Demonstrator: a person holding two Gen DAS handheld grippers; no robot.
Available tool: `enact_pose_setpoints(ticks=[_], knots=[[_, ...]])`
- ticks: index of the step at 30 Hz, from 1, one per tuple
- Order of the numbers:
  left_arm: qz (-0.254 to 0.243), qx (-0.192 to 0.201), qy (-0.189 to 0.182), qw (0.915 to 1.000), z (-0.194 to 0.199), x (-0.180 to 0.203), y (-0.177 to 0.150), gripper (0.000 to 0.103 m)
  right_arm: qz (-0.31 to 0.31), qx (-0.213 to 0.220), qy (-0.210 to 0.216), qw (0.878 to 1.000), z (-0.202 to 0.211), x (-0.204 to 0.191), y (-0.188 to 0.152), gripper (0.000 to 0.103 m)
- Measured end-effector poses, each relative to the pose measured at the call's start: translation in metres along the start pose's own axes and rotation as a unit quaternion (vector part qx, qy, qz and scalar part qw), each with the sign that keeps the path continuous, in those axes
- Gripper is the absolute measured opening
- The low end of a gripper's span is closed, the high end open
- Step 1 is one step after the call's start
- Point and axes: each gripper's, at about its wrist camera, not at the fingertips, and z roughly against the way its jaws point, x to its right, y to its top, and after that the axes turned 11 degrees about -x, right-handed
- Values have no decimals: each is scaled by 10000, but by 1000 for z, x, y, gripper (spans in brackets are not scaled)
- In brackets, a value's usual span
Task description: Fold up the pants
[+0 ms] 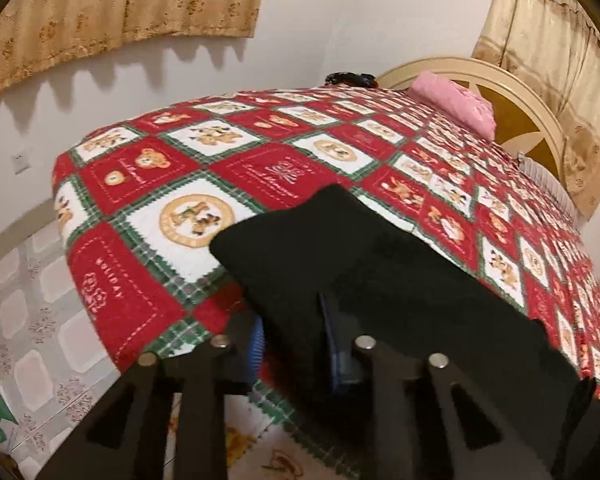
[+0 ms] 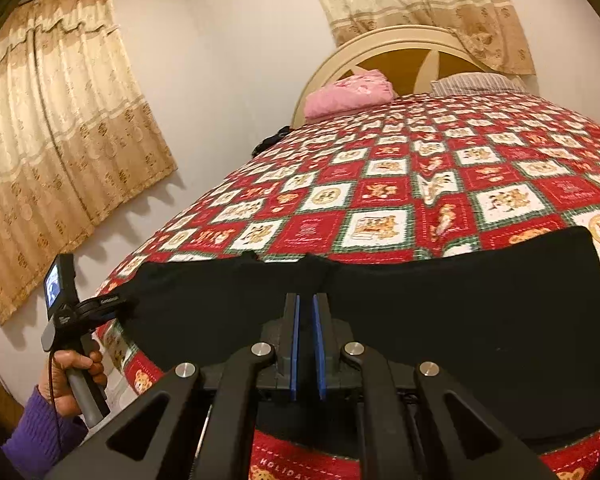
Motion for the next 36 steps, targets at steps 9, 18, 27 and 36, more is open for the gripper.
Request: enact_pose_setpoints(ticks=[9, 18, 27, 36], knots=[[-533, 493, -445, 9964, 46, 37, 1, 19, -562, 191, -586, 9965, 31, 50, 16, 7], [-2379, 889, -1520, 9552, 106, 164, -52, 19, -741, -42, -884, 9933, 57, 98, -3, 7], [-4190, 541, -2453, 8726, 117, 269, -160, 19, -1064, -90, -615, 9924, 60, 125, -15, 7], [-4787, 50, -2447, 8432, 91, 288, -196, 23, -1137, -144, -583, 9917, 54, 131, -20, 7]])
